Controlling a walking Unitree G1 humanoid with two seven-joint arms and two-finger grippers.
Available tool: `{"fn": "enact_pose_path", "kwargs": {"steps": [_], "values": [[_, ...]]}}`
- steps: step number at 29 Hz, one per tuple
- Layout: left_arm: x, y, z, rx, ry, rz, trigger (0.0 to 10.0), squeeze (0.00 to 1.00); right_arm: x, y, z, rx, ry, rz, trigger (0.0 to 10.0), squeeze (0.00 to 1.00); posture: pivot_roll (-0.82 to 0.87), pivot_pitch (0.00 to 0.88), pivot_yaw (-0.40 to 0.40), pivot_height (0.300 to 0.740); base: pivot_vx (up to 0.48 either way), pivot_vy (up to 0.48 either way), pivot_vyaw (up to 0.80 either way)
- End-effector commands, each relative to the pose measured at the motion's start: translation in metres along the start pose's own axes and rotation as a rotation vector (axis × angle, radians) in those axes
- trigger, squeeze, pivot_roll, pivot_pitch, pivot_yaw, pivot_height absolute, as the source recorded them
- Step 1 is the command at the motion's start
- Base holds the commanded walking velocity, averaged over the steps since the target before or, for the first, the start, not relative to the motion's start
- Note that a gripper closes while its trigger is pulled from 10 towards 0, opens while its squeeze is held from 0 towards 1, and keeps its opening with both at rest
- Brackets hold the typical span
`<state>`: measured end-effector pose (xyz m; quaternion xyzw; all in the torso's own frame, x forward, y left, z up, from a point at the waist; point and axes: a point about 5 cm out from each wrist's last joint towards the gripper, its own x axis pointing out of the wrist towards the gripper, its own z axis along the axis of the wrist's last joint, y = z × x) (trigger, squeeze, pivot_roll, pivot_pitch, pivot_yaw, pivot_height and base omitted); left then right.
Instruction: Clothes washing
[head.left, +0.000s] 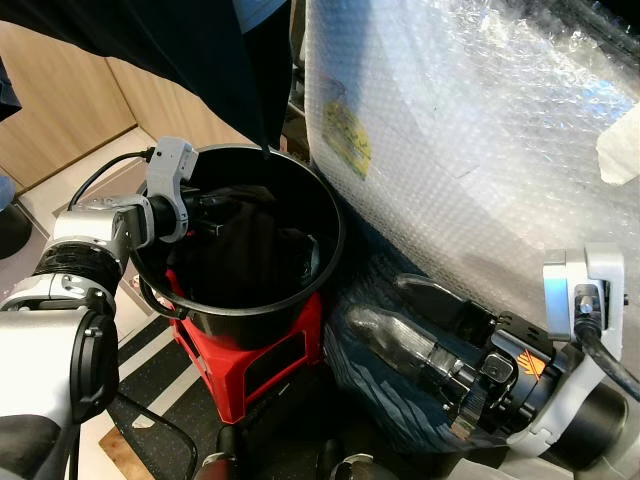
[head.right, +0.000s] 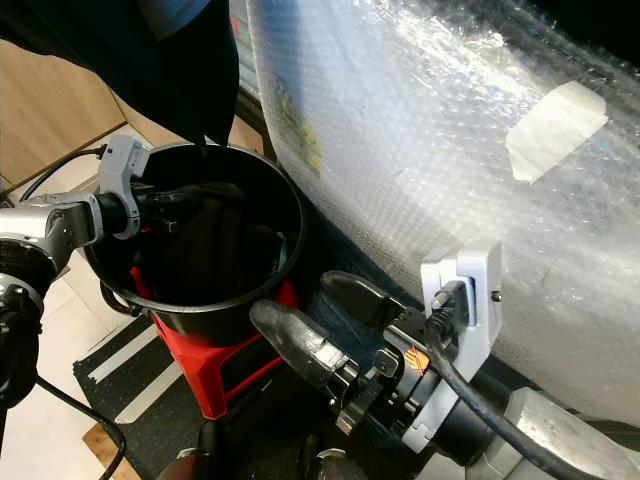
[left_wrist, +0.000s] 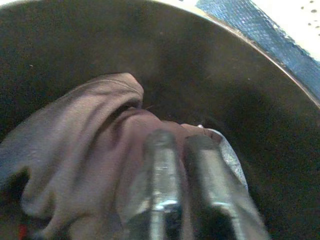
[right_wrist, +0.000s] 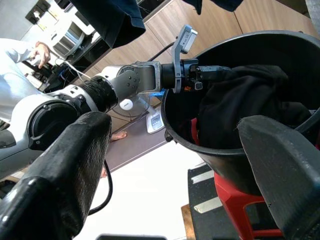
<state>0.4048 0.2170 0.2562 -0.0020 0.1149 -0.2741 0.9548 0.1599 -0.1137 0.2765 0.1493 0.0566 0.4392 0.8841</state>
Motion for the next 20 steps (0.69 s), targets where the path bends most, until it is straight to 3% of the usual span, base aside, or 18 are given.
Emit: {"fn": "enact_pose_path", "kwargs": {"steps": [1,9,14,20], "values": [[0.001,-0.001,-0.008,0.026,0.025,-0.023,10.0,1.0,-0.001,0.005,-0.003,-0.008,0.011,0.023,10.0,0.0,-0.18,0.467,-0.134,0.74,0.0,0.0,0.0],[0.008,-0.011,0.003,0.134,-0.057,-0.005,10.0,1.0,0.004,-0.004,-0.007,-0.014,0.007,0.003,10.0,0.0,-0.16,0.447,-0.115,0.74,0.0,0.0,0.0],[0.022,-0.037,0.008,0.291,-0.16,-0.006,10.0,1.0,0.008,-0.018,-0.008,-0.009,-0.025,-0.063,10.0,0.0,-0.15,0.417,-0.107,0.74,0.0,0.0,0.0],[0.028,-0.07,0.014,0.358,-0.275,0.005,10.0,1.0,0.007,-0.035,-0.009,-0.048,-0.035,-0.112,10.0,0.0,-0.14,0.378,-0.091,0.74,0.0,0.0,0.0]]}}
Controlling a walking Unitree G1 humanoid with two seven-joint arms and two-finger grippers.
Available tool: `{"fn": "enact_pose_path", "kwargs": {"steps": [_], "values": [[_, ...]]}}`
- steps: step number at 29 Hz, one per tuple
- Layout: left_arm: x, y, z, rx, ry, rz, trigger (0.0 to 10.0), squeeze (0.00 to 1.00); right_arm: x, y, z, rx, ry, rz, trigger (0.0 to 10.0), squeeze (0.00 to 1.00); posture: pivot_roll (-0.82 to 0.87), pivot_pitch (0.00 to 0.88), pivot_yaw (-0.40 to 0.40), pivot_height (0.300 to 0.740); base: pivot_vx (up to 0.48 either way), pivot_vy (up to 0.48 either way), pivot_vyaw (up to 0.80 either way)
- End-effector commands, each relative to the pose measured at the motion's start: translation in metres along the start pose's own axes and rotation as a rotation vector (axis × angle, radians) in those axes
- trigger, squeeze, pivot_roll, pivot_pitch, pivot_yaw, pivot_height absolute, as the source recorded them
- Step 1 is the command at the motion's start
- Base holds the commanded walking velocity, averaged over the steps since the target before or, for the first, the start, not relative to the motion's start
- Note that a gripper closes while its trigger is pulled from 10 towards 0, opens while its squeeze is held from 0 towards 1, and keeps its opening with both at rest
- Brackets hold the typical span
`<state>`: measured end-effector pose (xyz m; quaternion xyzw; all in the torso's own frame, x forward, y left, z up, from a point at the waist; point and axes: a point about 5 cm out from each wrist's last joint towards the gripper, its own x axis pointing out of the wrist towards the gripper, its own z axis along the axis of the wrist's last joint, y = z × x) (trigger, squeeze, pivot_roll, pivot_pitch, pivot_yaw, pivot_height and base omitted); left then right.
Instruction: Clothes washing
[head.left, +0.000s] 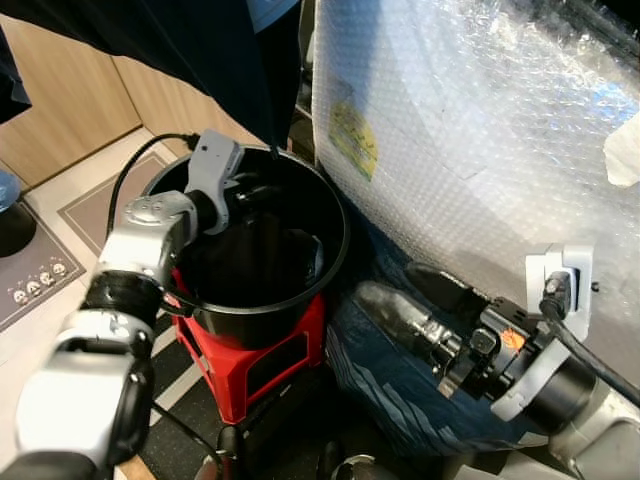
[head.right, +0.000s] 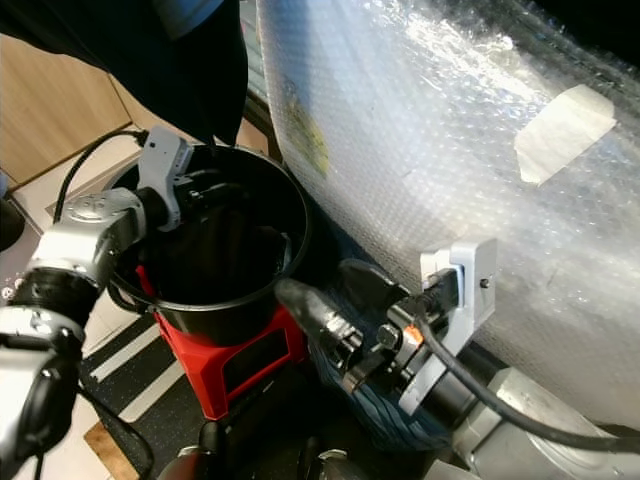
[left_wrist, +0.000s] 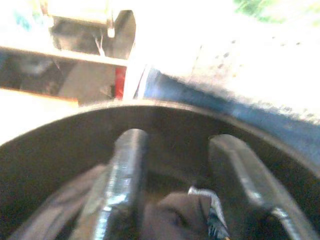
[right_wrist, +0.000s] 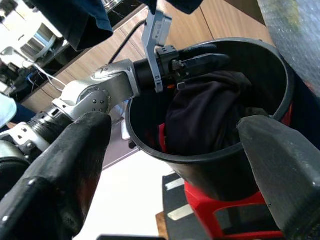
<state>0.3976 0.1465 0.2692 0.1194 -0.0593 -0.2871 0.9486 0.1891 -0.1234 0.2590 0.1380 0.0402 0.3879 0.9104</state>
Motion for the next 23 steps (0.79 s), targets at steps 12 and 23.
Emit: {"fn": "enact_pose_path", "kwargs": {"steps": [12,23], "values": [[-0.006,-0.042,0.006,0.055,-0.079,0.067,10.0,1.0,-0.001,-0.026,-0.011,-0.07,0.012,-0.042,10.0,0.0,-0.11,0.318,-0.078,0.74,0.0,0.0,0.0],[-0.028,-0.063,0.008,0.022,-0.114,0.195,10.0,1.0,0.002,-0.053,-0.022,-0.118,0.012,-0.089,10.0,0.0,-0.07,0.247,-0.082,0.74,0.0,0.0,0.0]]}}
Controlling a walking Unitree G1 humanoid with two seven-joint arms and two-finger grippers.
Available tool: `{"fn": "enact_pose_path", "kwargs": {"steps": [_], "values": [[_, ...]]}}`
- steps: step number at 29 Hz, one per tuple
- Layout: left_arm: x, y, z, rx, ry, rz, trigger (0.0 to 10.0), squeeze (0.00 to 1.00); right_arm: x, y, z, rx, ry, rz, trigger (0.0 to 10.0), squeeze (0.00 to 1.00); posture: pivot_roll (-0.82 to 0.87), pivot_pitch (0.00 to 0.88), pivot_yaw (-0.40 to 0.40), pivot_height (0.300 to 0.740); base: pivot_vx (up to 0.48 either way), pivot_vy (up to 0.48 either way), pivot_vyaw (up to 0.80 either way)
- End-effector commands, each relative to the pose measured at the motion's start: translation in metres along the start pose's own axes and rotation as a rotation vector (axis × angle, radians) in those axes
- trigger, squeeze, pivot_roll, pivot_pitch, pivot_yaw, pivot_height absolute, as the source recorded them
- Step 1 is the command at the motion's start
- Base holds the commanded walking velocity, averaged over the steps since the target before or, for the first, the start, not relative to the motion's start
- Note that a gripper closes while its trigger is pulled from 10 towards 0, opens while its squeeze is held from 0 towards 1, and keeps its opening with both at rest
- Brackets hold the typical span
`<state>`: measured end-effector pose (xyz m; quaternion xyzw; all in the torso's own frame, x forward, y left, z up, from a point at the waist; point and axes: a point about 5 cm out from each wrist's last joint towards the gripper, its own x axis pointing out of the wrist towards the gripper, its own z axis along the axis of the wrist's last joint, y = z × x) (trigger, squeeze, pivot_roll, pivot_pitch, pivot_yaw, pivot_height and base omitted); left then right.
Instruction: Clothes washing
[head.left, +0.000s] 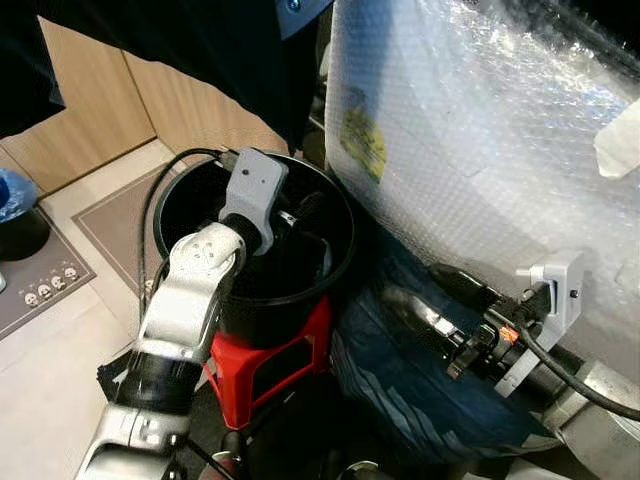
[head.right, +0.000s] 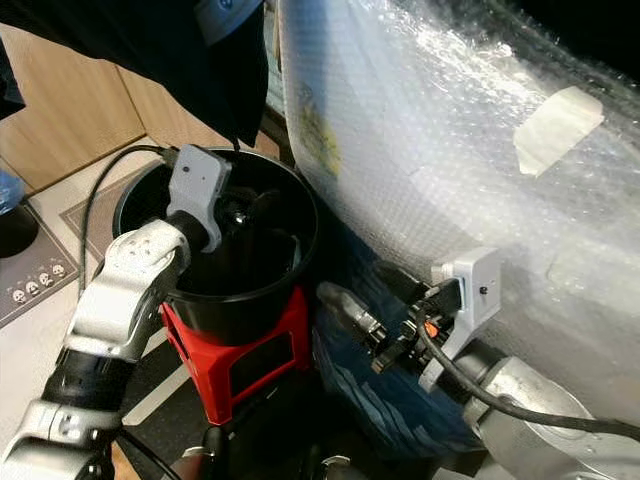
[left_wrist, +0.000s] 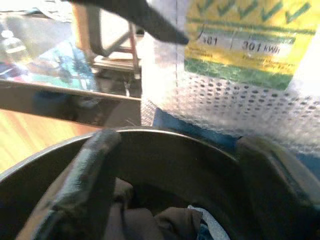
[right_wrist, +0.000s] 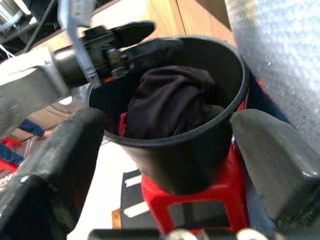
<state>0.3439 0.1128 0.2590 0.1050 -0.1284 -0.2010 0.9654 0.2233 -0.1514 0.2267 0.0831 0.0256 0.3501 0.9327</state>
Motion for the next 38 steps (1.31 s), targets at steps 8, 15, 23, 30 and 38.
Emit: {"fn": "enact_pose_path", "kwargs": {"steps": [8,15,23,30,38], "values": [[-0.019,0.001,-0.008,0.022,0.036,0.147,10.0,1.0,0.008,-0.026,-0.014,-0.026,-0.018,-0.098,10.0,0.0,-0.04,0.181,-0.074,0.74,0.0,0.0,0.0],[-0.037,-0.003,-0.019,0.025,0.068,0.196,10.0,1.0,0.011,-0.031,-0.027,-0.041,-0.024,-0.033,10.0,0.0,-0.01,0.133,-0.068,0.74,0.0,0.0,0.0],[-0.05,-0.01,-0.028,0.052,0.06,0.242,10.0,1.0,0.008,-0.036,-0.051,-0.105,0.056,0.087,10.0,0.0,0.0,0.062,-0.056,0.74,0.0,0.0,0.0],[-0.065,-0.014,-0.045,0.042,0.089,0.294,10.0,0.27,0.001,-0.053,-0.07,-0.126,0.082,0.039,10.0,0.0,0.01,0.025,-0.056,0.74,0.0,0.0,0.0],[-0.081,-0.016,-0.066,0.032,0.119,0.346,10.0,0.0,0.003,-0.067,-0.078,-0.108,0.016,-0.1,10.0,0.0,0.01,0.0,-0.06,0.74,0.0,0.0,0.0]]}}
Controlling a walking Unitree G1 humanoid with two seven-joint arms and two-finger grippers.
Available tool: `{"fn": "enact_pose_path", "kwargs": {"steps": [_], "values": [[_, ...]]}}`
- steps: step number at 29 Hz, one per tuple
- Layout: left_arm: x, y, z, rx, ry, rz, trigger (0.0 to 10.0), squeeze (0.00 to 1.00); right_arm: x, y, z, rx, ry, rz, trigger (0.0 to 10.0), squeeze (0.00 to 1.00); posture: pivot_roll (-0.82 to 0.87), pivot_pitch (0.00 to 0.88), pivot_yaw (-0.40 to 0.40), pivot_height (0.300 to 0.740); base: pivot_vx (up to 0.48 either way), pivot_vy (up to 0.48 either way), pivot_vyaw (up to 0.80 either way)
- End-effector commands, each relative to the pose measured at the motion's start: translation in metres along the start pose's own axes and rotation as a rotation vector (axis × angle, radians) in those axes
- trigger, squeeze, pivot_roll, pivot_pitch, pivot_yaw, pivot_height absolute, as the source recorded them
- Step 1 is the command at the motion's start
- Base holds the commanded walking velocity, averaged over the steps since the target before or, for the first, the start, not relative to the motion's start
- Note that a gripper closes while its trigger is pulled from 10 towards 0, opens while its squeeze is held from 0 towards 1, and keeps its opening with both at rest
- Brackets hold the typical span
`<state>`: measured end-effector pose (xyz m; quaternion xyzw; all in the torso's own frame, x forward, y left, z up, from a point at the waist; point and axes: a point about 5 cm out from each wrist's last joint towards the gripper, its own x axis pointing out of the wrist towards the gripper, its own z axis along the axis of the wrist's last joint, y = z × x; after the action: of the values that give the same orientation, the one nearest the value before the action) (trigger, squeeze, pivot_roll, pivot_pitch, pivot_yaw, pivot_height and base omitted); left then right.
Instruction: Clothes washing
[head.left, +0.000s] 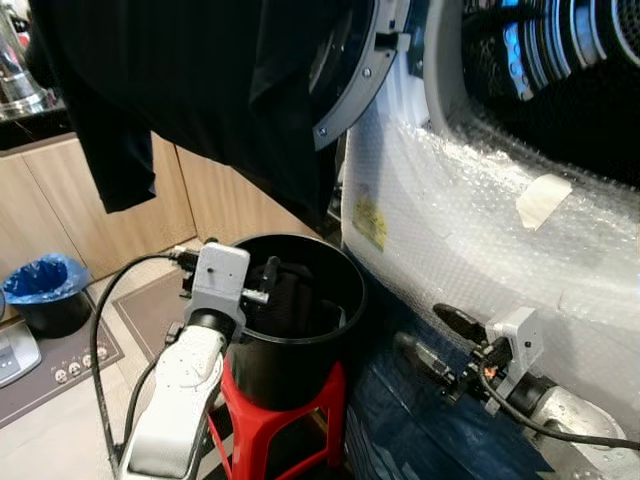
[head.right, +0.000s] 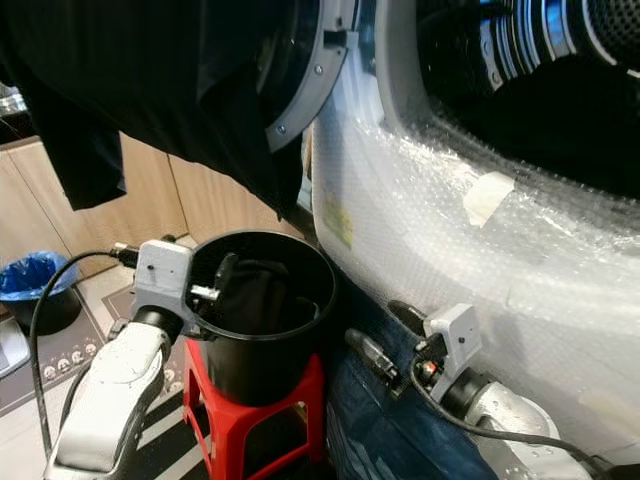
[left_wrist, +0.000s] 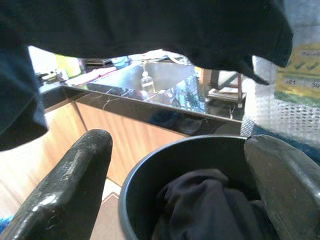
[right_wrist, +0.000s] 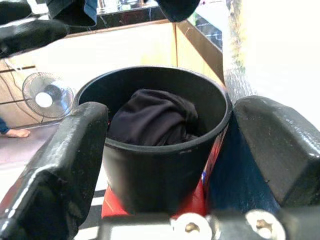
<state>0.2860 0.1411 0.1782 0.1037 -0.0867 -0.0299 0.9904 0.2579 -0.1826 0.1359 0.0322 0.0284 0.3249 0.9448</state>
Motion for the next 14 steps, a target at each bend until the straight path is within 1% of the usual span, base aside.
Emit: {"fn": "enact_pose_path", "kwargs": {"steps": [1,2,7,11,12,14], "values": [[-0.002,0.001,-0.004,0.005,-0.003,0.01,10.0,0.0,0.0,-0.007,0.002,-0.01,-0.03,-0.067,10.0,0.0,0.01,0.0,-0.062,0.74,0.0,0.0,0.0],[-0.005,0.001,-0.009,-0.006,-0.002,0.01,10.0,0.0,0.002,-0.007,0.001,-0.006,-0.052,-0.104,10.0,0.0,0.02,0.0,-0.063,0.74,0.0,0.0,0.0],[-0.012,0.001,-0.021,-0.051,0.015,0.023,10.0,0.0,0.005,-0.008,-0.002,0.024,-0.114,-0.189,10.0,0.0,0.02,0.0,-0.068,0.74,0.0,0.0,0.0],[-0.014,0.0,-0.025,-0.06,0.026,0.024,10.0,0.0,0.006,-0.007,-0.004,0.034,-0.131,-0.22,10.0,0.0,0.02,0.0,-0.068,0.74,0.0,0.0,0.0],[-0.019,-0.003,-0.031,-0.076,0.042,0.022,10.0,0.0,0.004,-0.003,-0.011,0.029,-0.131,-0.249,10.0,0.0,0.02,0.0,-0.068,0.74,0.0,0.0,0.0],[-0.022,-0.005,-0.035,-0.078,0.049,0.016,10.0,0.0,0.001,-0.001,-0.018,0.03,-0.121,-0.258,10.0,0.0,0.02,0.0,-0.068,0.74,0.0,0.0,0.0]]}}
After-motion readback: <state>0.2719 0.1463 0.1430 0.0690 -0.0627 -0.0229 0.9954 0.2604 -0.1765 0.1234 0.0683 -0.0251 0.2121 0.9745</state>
